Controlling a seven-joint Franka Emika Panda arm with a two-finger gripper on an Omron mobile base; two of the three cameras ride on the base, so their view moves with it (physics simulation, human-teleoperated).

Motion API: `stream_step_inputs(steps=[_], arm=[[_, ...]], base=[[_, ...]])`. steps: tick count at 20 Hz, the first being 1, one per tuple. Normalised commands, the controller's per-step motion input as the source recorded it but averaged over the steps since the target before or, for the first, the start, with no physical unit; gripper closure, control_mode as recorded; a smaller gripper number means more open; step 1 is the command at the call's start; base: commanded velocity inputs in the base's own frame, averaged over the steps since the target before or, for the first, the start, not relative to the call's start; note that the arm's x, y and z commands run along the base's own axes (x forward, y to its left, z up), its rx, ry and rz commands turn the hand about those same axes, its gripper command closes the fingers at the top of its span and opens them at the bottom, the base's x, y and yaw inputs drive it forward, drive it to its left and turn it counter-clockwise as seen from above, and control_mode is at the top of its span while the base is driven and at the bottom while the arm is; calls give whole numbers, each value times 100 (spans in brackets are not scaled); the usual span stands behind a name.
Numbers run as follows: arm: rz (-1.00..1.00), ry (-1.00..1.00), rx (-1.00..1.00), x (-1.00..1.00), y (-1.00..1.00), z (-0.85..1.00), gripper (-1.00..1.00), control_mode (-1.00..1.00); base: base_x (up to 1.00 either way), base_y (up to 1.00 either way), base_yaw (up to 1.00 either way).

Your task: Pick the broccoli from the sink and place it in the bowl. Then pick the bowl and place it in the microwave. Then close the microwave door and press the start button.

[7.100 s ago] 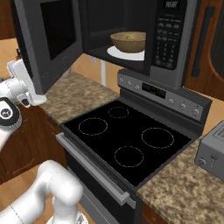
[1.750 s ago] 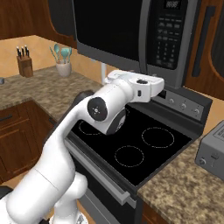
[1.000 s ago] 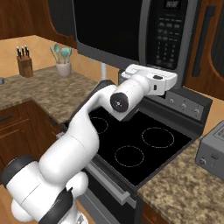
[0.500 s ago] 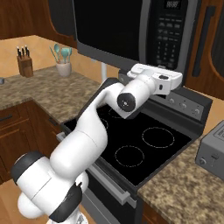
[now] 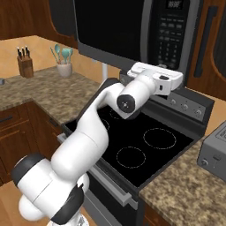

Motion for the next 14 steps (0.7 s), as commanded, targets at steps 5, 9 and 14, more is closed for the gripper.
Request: stream_step_inputs(steps=[5, 9, 14], arm=[[0, -9, 0, 4, 23, 5, 100, -100], [0, 0, 0, 37, -6, 0, 100, -100], [0, 0, 0, 66, -17, 0, 100, -100]], base=[[0, 0, 0], [0, 0, 0], [0, 0, 0]])
